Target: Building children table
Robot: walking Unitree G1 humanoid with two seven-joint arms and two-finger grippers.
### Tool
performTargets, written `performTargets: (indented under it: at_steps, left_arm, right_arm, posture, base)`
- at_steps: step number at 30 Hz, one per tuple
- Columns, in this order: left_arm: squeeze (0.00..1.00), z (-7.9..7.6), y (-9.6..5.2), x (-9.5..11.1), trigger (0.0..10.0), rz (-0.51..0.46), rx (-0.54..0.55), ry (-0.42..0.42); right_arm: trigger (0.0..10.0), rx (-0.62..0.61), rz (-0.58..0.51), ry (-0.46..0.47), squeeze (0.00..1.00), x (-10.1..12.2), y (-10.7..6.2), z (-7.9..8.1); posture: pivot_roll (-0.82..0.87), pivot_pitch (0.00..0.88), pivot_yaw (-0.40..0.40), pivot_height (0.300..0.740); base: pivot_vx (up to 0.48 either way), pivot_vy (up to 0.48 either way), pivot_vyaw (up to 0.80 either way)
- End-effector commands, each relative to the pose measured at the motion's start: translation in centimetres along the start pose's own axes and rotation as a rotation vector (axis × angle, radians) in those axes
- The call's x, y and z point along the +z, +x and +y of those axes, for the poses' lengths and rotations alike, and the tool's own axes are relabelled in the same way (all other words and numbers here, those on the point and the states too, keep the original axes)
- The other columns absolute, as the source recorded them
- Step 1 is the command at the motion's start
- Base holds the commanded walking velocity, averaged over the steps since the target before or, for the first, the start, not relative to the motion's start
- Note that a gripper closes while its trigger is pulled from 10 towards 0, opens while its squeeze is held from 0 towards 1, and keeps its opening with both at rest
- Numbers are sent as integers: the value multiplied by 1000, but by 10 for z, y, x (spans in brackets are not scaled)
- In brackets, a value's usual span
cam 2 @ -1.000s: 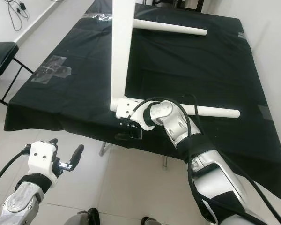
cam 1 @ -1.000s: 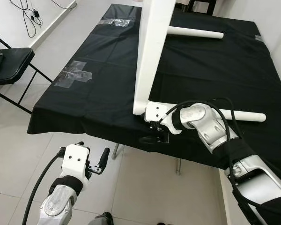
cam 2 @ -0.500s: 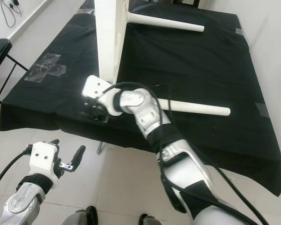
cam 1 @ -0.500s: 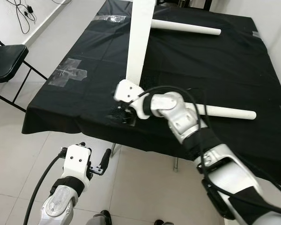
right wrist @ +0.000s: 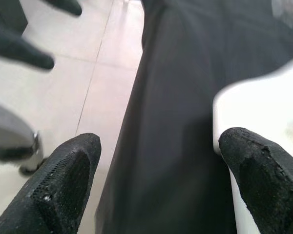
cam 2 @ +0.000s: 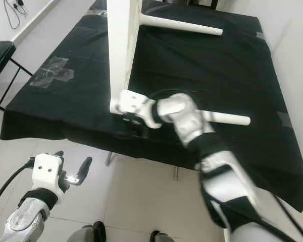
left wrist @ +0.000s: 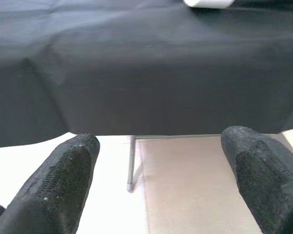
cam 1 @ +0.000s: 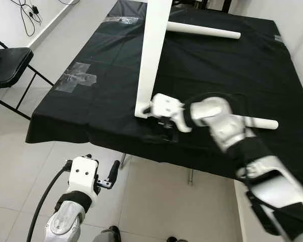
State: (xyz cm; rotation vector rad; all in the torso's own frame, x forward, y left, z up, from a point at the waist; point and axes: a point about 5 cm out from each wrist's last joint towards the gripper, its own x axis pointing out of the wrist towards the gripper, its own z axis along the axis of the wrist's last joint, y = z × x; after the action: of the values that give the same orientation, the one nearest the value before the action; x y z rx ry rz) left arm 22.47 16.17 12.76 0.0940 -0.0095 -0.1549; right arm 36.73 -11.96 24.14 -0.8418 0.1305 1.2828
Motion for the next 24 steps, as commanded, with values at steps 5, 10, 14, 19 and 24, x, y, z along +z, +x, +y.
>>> performTargets:
  at_steps: [5, 10, 14, 19, 24]
  left_arm:
    - [0, -4, -5, -3, 10000, 25, -20, -16]
    - [0, -5, -8, -3, 10000, 29, -23, -19]
    - [0, -6, -9, -3, 10000, 31, -21, -21]
    - [0, -5, -9, -2, 10000, 32, -21, -27]
    - [0, -6, -8, -2, 10000, 31, -21, -30]
  right_arm:
    - [10000, -40, 62, 8, 0, -7, -13, -11]
    - [10000, -227, 138, 27, 0, -6, -5, -28]
    - [10000, -259, 142, 52, 0, -3, 1, -30]
    - [10000, -117, 97, 14, 0, 8, 32, -9]
    - [10000, -137, 42, 15, 0, 19, 47, -8]
  posture:
    - [122, 271, -76, 740]
    - [127, 289, -77, 740]
    - [126, 293, -78, 740]
    - [118, 300, -87, 740]
    - [117, 300, -90, 740]
  base:
    - [0, 0, 0]
    - [0, 0, 0]
    - [0, 0, 0]
    - [0, 0, 0]
    - [0, 0, 0]
